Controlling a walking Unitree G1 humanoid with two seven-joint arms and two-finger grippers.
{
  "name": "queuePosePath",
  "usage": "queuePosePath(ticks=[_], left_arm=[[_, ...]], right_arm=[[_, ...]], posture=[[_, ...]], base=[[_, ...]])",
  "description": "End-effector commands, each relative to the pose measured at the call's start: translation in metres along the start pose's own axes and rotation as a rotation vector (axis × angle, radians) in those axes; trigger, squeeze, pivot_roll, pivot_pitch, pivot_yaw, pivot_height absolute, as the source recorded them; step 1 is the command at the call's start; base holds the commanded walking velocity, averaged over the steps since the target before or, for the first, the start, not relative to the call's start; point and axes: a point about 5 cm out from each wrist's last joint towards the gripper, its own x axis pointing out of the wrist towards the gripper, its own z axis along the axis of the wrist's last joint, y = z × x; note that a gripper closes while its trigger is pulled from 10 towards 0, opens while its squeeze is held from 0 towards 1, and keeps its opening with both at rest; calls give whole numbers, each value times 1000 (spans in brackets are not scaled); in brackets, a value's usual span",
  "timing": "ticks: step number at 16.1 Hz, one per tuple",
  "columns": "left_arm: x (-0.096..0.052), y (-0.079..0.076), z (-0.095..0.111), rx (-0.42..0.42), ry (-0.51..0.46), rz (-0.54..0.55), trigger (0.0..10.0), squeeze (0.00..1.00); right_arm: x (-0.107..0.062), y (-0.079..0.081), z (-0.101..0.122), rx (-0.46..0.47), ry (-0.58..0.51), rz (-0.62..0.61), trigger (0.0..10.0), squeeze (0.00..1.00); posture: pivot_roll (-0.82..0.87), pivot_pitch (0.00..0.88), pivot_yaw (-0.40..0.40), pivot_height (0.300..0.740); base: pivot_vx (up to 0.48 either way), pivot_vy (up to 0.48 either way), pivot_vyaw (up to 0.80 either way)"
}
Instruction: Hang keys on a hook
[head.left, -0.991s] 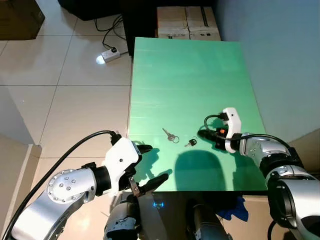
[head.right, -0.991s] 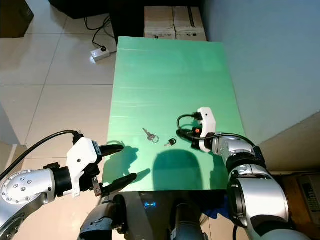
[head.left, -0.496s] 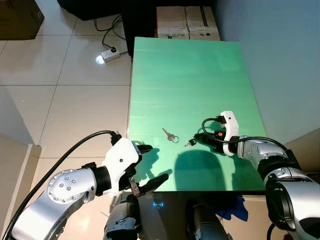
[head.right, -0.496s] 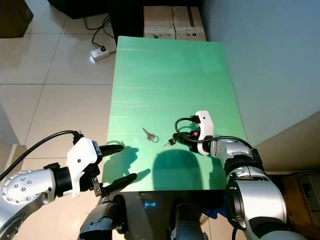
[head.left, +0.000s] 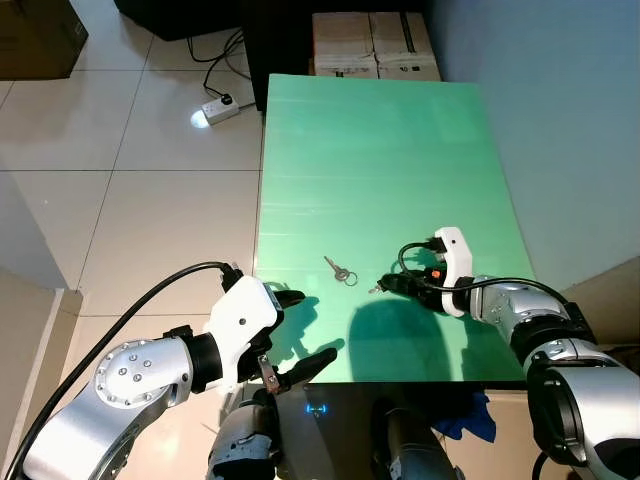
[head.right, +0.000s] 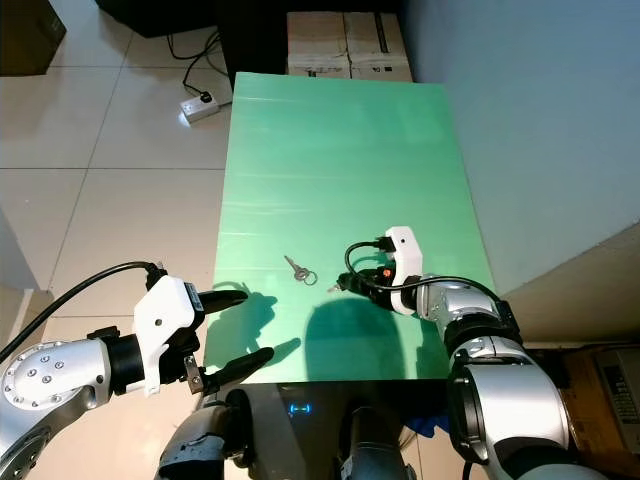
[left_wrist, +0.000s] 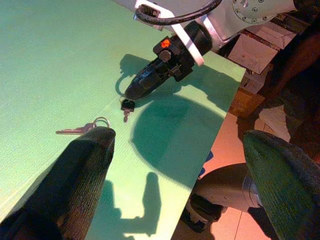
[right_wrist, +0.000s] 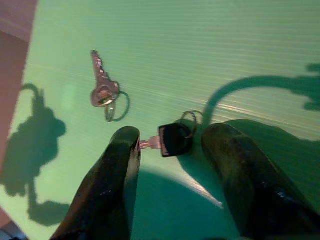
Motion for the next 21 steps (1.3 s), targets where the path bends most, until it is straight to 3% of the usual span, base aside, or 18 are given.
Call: queuePosePath(ticks=[1, 2, 15, 16, 18, 19, 21], left_arm=[[0, -5, -3, -7, 9, -16, 10000, 0], [0, -5, -3, -8, 9, -17, 10000, 0], [1, -7, -2, -10, 3, -25, 10000, 0], [2, -7, -2, -11, 3, -26, 10000, 0], [2, -7, -2, -10, 2, -27, 10000, 0], [2, -7, -2, -11, 1, -29, 10000, 0], [2, -8, -2, -11, 1, -31, 10000, 0]], right_arm=[[-1, -3, -11, 14, 23, -23, 10000, 329], [0, -2, -12, 12, 26, -29, 10000, 0], [6, 2, -21, 30, 53, -32, 10000, 0], [6, 2, -21, 33, 53, -29, 8667, 0], [6, 2, -20, 38, 49, -24, 2314, 0], [6, 3, -20, 45, 43, -15, 0, 0], [5, 3, -19, 51, 40, -10, 0, 0]], posture=[[59, 340, -17, 740], [59, 340, -17, 740], [59, 342, -16, 740], [59, 342, -16, 740], [59, 339, -14, 740], [59, 337, -14, 740], [59, 337, -14, 740]], base=[[0, 0, 0], [0, 0, 0], [0, 0, 0], [0, 0, 0], [0, 0, 0], [0, 0, 0], [0, 0, 0]])
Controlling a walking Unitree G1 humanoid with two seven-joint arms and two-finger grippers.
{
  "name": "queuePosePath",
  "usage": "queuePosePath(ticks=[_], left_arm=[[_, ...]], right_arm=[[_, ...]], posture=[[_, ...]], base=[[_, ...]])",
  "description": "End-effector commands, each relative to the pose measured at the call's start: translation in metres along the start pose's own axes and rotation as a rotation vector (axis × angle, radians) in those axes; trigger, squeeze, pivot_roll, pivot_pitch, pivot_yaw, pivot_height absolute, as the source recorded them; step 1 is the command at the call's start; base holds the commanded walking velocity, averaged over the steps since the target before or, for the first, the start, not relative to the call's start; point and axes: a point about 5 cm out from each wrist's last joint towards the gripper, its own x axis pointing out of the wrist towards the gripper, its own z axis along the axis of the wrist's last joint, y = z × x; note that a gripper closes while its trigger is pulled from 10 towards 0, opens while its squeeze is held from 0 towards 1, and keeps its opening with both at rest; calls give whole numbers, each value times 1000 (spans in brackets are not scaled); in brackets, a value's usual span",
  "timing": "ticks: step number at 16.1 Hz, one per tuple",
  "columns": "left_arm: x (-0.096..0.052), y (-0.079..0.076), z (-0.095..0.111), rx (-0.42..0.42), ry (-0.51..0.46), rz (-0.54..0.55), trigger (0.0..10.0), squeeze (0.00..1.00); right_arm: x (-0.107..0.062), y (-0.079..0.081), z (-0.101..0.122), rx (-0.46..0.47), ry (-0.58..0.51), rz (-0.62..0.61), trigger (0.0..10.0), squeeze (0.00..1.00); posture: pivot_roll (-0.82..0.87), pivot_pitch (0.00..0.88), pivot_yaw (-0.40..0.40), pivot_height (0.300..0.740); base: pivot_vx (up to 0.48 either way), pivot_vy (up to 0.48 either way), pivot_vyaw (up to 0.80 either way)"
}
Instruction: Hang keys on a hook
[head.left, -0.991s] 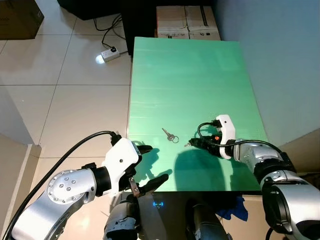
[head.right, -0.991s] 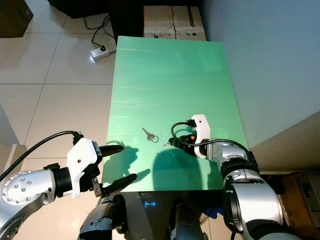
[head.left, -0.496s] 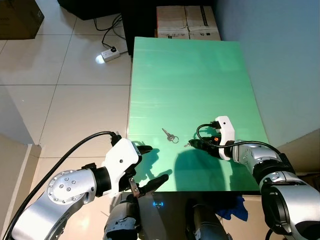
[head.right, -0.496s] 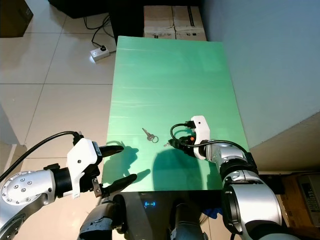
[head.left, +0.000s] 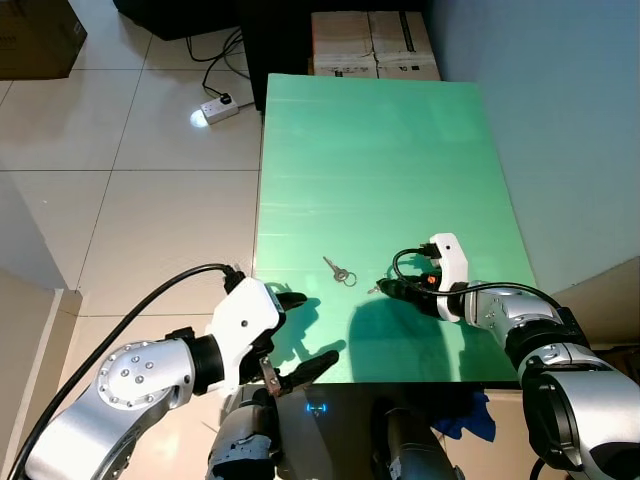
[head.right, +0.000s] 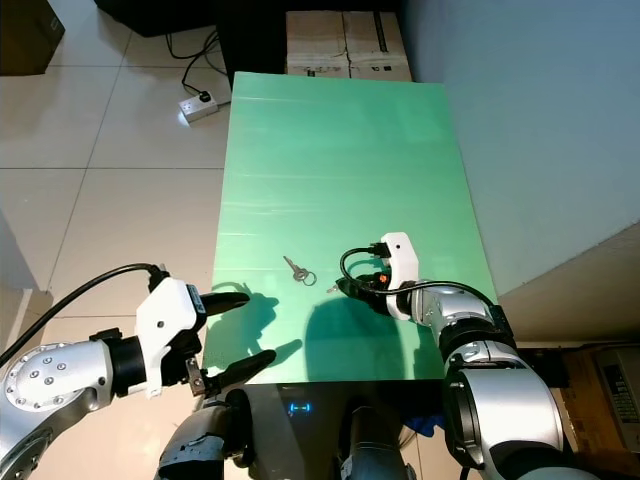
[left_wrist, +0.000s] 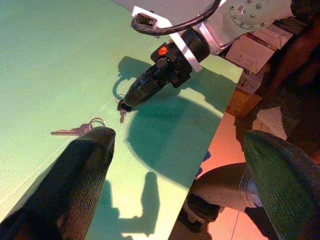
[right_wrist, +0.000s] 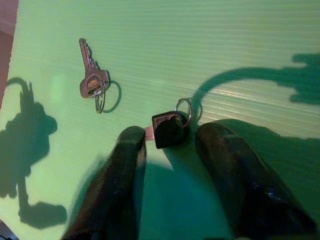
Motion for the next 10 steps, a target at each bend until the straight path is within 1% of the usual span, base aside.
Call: queuePosePath(ticks=[1, 10], left_arm=[[1, -6, -1, -6, 1, -24, 10000, 0], [1, -6, 0, -8, -4, -22, 10000, 0]], right_arm=[[1, 0, -11, 42, 20, 14, 0, 0], [0, 0, -10, 49, 12, 22, 0, 0]], posture=[[59, 337, -14, 740], [58, 337, -16, 740]], base=[[0, 0, 0], [0, 0, 0]])
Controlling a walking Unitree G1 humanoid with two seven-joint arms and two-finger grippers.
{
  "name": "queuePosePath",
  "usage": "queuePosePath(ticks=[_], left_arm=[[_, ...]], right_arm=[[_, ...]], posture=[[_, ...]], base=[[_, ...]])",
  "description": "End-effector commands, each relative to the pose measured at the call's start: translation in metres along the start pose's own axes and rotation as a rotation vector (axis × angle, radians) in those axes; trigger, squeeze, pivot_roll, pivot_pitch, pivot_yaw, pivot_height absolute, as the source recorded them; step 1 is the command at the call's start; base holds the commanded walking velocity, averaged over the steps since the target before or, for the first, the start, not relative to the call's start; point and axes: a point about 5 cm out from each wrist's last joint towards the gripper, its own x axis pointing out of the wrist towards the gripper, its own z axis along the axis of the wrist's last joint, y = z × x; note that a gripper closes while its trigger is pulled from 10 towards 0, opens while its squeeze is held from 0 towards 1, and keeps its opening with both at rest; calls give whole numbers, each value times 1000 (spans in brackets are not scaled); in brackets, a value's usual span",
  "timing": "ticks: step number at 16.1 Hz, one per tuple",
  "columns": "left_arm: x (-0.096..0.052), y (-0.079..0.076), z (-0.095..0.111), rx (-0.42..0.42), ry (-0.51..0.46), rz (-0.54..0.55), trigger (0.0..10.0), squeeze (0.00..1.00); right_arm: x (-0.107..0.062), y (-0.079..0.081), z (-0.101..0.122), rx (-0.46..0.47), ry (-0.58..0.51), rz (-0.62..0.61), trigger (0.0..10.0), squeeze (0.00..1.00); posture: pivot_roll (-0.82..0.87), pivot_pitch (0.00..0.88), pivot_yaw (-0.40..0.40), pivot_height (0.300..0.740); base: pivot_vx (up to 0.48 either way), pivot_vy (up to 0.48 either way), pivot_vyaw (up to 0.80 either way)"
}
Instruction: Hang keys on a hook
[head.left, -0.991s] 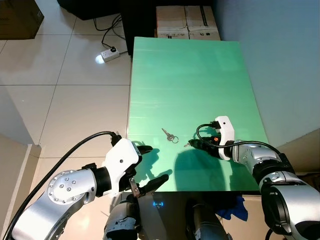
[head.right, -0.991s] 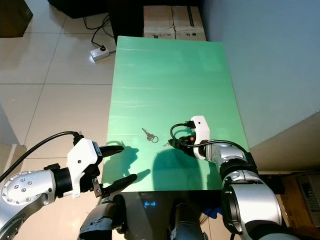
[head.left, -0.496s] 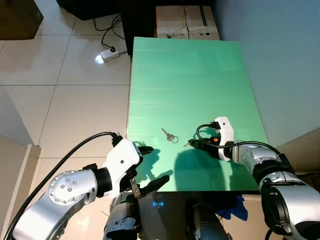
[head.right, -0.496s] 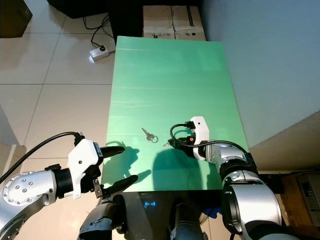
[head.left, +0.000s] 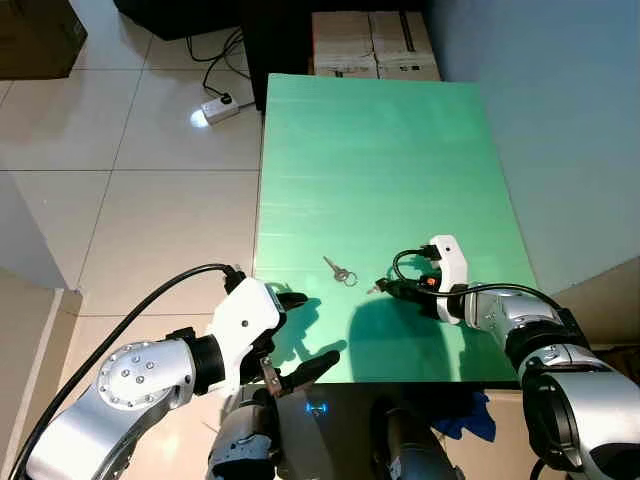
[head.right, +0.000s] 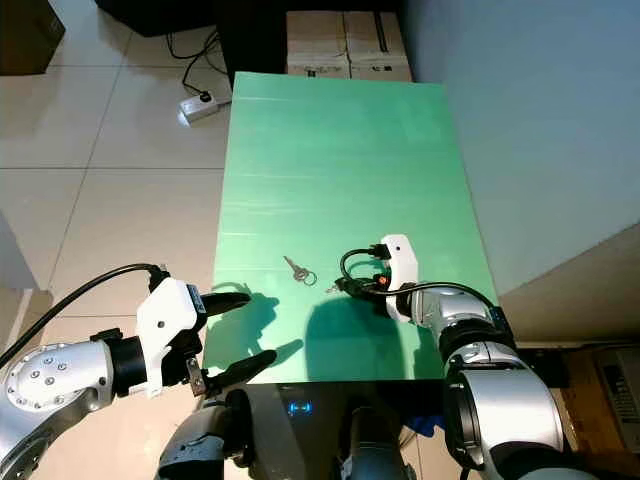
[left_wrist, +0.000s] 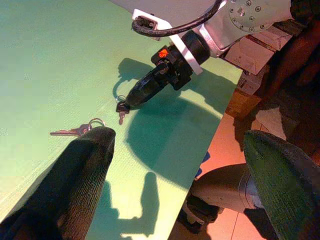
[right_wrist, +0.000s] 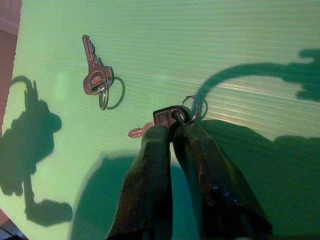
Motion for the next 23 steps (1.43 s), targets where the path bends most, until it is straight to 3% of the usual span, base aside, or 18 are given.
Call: queuePosePath(ticks=[1, 11, 15, 18, 19, 20, 23], left_arm=[[1, -6, -1, -6, 1, -21, 10000, 0], [2, -5, -1, -5, 0, -19, 10000, 0], [1, -6, -1, -10, -3, -9, 10000, 0], [3, -5, -1, -5, -5, -17, 10000, 0], [3, -5, 0, -4, -5, -19, 10000, 0], [4, -5, 0, -3, -5, -21, 10000, 0], [4, -6, 0, -3, -4, -23, 10000, 0]], right_arm=[[-1, -1, -8, 33, 5, 8, 0, 0], [-3, -3, -4, 37, -25, 6, 0, 0], [-20, -10, 18, 64, -160, 52, 0, 0], [-22, -14, 13, 29, -135, 3, 0, 0], [-20, -17, 9, 0, -106, -50, 10000, 776], [-18, -18, 5, 17, -93, -77, 10000, 1000], [-14, -16, 0, 27, -68, -93, 10000, 1000]], posture=[[58, 337, -16, 740], [59, 339, -22, 740], [55, 337, -34, 740], [49, 341, -21, 740], [49, 341, -21, 740], [53, 346, -16, 740], [56, 347, -18, 740]], base=[[0, 0, 0], [0, 0, 0], [0, 0, 0], [0, 0, 0], [0, 0, 0], [0, 0, 0], [0, 0, 0]])
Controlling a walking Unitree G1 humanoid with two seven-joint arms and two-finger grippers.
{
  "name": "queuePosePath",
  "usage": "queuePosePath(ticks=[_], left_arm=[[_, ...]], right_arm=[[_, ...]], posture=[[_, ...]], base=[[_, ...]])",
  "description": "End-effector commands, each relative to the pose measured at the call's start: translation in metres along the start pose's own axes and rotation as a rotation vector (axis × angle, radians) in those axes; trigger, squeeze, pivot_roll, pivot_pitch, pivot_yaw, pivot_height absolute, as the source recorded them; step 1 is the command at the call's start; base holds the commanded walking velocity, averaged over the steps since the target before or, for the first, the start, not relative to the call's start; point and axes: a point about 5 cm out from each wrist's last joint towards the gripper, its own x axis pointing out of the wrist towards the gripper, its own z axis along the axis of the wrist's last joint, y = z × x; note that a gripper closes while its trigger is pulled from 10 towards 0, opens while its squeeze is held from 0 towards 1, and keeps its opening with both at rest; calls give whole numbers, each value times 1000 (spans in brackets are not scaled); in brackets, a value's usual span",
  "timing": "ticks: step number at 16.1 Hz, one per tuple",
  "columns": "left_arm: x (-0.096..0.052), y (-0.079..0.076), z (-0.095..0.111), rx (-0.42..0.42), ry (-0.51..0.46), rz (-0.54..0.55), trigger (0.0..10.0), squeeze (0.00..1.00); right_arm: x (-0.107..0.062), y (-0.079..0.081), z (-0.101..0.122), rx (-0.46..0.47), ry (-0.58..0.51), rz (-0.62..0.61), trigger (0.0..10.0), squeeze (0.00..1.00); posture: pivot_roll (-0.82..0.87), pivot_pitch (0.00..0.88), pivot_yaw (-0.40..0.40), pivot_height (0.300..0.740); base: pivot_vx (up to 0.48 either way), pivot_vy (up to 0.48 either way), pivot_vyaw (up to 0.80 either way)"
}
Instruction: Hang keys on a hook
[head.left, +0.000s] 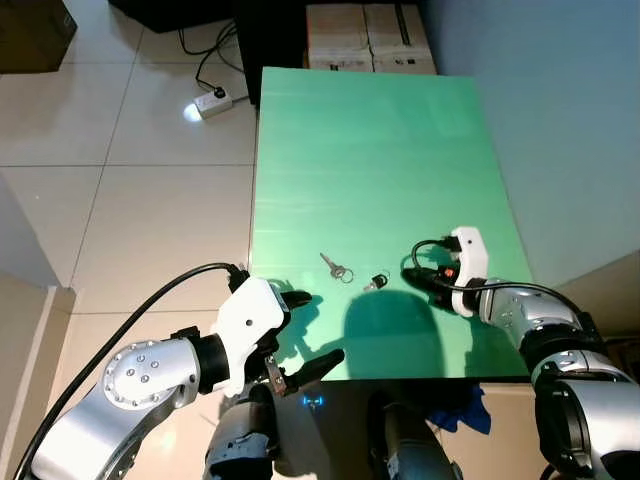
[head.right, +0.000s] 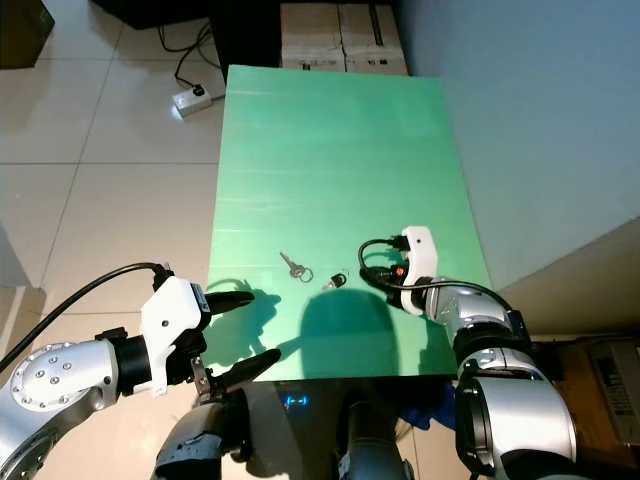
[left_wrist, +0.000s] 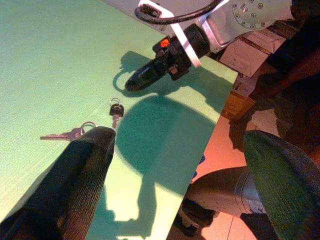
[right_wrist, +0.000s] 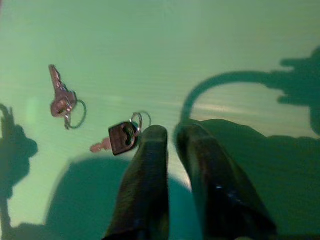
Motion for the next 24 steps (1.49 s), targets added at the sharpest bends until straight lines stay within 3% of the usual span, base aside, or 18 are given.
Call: queuePosePath(ticks=[1, 12, 13, 14, 22, 24], left_arm=[[0, -5, -1, -4, 7, -17, 10000, 0], [0, -6, -2, -9, 2, -4, 10000, 0], [0, -6, -2, -9, 2, -6, 10000, 0], [0, -7, -1, -9, 3, -7, 10000, 0], [-1, -8, -1, -9, 6, -8, 10000, 0], [-1, -9, -2, -10, 6, -8, 10000, 0]], right_arm=[[1, 0, -6, 2, 23, -7, 10000, 1000], [7, 6, -4, 17, 27, 9, 10000, 1000], [8, 7, -3, 19, 24, 13, 10000, 875], [8, 8, -2, 21, 19, 15, 10000, 0], [16, 18, 2, 27, 8, 46, 10000, 0], [17, 21, 3, 21, 12, 68, 8627, 0]], posture=[[58, 346, -24, 740], [57, 348, -36, 740], [57, 349, -36, 740], [58, 350, -36, 740], [63, 350, -40, 740], [62, 348, -42, 740]], base=[[0, 0, 0], [0, 0, 0], [0, 0, 0], [0, 0, 0], [0, 0, 0], [0, 0, 0]])
